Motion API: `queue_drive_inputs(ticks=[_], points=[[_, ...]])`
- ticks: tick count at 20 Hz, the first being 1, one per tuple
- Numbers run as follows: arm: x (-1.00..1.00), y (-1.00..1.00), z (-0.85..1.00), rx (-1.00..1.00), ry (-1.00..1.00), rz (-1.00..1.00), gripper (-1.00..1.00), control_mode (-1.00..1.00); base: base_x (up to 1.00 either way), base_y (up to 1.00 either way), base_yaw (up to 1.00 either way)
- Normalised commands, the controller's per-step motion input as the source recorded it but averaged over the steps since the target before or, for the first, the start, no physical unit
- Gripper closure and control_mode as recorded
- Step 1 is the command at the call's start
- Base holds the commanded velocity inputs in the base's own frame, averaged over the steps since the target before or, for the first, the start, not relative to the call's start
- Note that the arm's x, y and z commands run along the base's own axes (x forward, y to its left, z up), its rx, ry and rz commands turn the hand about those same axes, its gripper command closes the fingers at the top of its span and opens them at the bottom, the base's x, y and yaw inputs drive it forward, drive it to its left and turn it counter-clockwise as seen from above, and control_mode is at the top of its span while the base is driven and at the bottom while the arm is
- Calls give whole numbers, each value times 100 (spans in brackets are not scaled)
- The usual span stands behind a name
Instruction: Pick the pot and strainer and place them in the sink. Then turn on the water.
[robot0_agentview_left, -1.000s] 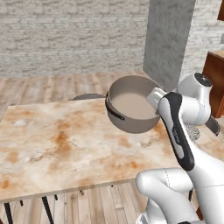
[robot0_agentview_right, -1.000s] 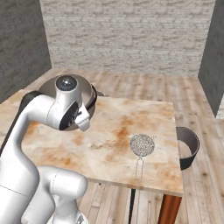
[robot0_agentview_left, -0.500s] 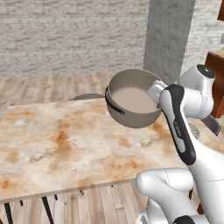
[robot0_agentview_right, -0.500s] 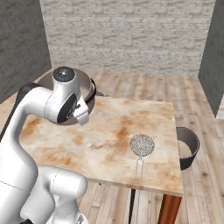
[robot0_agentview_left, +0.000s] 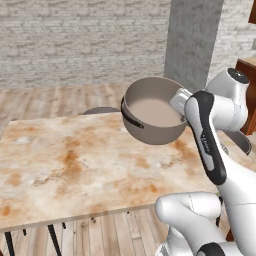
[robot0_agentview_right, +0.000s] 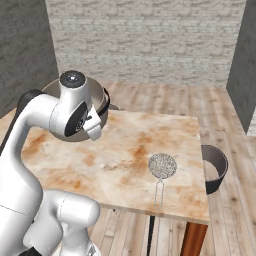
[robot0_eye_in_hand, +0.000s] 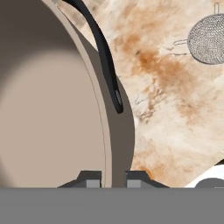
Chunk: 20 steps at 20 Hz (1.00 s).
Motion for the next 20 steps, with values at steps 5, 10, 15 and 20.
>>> queue_drive_inputs(ticks=[5, 10, 15, 20], points=[[0, 0, 0, 0, 0, 0, 100, 100, -12, -1, 0], [0, 0, 0, 0, 0, 0, 100, 100, -38, -7, 0], [0, 0, 0, 0, 0, 0, 100, 100, -79, -18, 0], [0, 0, 0, 0, 0, 0, 100, 100, -91, -25, 0]])
